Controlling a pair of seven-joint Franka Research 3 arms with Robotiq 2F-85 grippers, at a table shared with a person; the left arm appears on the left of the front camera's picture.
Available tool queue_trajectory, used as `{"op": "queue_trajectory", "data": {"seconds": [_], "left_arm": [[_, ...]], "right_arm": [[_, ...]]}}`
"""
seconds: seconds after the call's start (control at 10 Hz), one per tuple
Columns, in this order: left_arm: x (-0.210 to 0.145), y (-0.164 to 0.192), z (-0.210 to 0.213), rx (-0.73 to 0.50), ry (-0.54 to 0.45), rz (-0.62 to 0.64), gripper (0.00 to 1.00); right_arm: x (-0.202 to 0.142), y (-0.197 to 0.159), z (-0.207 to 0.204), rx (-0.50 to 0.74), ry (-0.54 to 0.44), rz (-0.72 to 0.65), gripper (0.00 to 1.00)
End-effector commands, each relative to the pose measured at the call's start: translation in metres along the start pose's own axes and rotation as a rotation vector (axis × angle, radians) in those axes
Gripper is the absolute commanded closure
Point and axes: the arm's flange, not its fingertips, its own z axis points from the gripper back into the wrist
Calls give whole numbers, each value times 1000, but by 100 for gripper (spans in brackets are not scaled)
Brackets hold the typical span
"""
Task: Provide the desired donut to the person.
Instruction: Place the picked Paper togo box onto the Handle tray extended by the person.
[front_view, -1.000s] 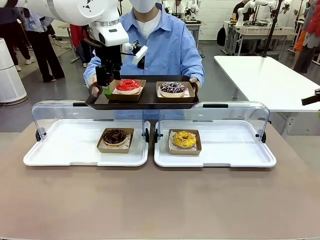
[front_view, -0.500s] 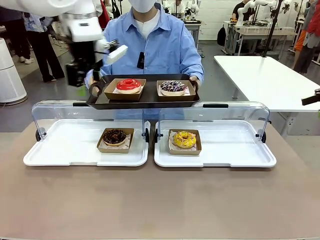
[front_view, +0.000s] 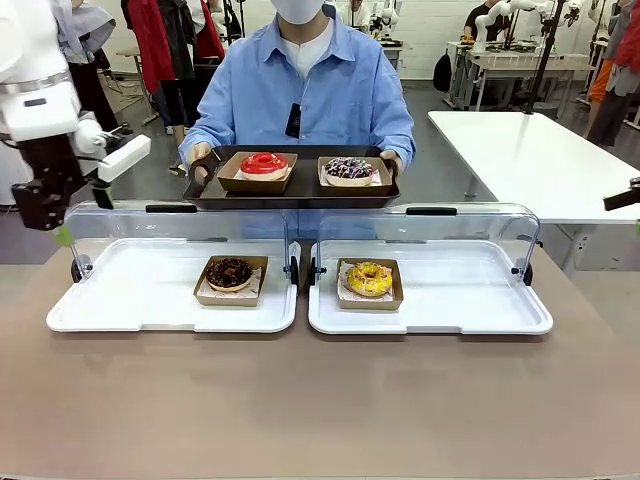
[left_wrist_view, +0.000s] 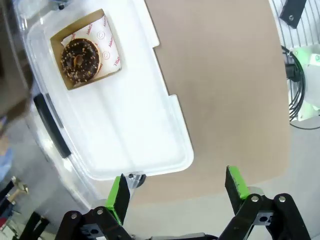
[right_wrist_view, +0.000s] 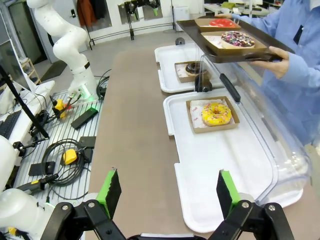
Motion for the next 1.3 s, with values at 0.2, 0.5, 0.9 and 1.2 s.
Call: {"op": "queue_trajectory", "data": {"seconds": [0.2,0.5,0.9,1.2], "left_arm": [[-9,-3,-3,-2,-7,17,0],[-9,-3,-3,-2,-7,17,0],[-9,-2,-3,-14,-4,20,0],[-85,9,11,-22,-755,-26,0]], "right_arm": [[1,1,0,4,-7,4,0],[1,1,0,4,-7,4,0],[1,1,0,4,-7,4,0],[1,1,0,4,-7,4,0]]}}
